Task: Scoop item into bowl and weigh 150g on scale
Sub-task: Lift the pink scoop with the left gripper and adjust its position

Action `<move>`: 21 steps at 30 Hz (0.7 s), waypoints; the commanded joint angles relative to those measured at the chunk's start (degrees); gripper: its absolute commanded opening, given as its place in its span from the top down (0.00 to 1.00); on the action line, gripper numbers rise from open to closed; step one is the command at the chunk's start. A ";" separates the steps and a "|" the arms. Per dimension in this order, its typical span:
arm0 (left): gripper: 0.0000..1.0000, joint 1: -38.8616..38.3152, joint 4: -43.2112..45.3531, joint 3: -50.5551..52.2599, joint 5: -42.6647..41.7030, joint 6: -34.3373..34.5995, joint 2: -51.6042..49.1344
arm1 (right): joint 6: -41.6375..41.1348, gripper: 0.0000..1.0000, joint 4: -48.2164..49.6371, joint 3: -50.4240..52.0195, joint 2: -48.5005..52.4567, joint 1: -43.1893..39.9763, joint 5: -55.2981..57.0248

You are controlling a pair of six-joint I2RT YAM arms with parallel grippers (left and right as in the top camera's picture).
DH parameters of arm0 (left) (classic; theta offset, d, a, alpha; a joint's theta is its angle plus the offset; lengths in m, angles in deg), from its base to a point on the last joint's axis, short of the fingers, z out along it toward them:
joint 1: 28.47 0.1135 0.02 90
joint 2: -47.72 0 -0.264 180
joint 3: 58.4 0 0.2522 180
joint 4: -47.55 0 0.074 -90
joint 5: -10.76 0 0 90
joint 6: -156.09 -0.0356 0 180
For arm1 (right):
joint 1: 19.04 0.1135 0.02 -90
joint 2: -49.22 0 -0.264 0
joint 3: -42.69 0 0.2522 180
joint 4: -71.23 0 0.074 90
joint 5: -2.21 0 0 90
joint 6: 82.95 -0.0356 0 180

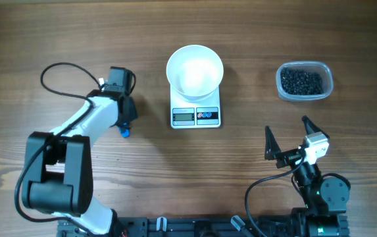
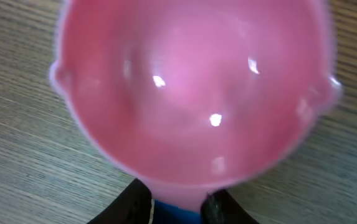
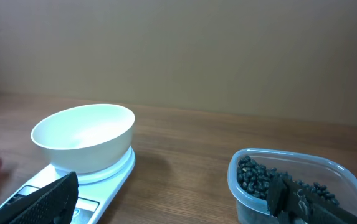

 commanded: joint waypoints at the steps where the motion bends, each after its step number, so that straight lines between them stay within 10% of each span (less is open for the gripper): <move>1: 0.72 3.19 -0.04 -0.74 -4.70 -0.52 -0.63 | 0.61 0.00 0.20 0.07 -0.46 0.24 -0.11; 21: 0.75 3.63 0.17 -0.76 -5.86 -0.48 6.34 | 0.63 0.00 0.20 0.07 -0.46 0.24 -0.11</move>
